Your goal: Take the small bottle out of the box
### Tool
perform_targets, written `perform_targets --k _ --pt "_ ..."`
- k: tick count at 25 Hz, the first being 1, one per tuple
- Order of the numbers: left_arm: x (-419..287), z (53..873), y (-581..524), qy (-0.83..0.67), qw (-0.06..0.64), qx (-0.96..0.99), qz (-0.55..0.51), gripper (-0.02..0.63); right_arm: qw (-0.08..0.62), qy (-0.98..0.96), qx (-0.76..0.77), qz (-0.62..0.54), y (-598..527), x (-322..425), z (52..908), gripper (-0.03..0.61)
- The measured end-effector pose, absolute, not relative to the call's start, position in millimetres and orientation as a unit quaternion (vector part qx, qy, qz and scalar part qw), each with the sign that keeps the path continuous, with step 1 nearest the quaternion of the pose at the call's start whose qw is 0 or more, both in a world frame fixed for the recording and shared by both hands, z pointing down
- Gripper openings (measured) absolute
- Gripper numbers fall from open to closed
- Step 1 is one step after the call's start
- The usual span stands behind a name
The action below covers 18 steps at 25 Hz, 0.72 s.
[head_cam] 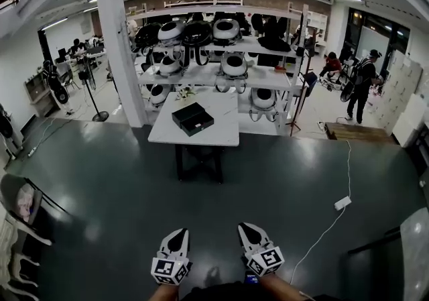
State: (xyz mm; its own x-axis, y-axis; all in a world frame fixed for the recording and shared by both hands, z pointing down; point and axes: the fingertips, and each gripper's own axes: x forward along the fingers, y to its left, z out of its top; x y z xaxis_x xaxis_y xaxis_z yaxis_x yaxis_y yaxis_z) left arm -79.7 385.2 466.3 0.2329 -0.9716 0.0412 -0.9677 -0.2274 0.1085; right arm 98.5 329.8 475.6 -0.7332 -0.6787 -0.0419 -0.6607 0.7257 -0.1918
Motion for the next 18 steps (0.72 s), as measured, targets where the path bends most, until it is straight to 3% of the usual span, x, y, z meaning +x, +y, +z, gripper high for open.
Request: perform_targets --k 18 --pt "4 488 369 -0.607 0.083 0.79 -0.017 0.014 0.041 0.939 -0.334 -0.064 327 176 500 0.037"
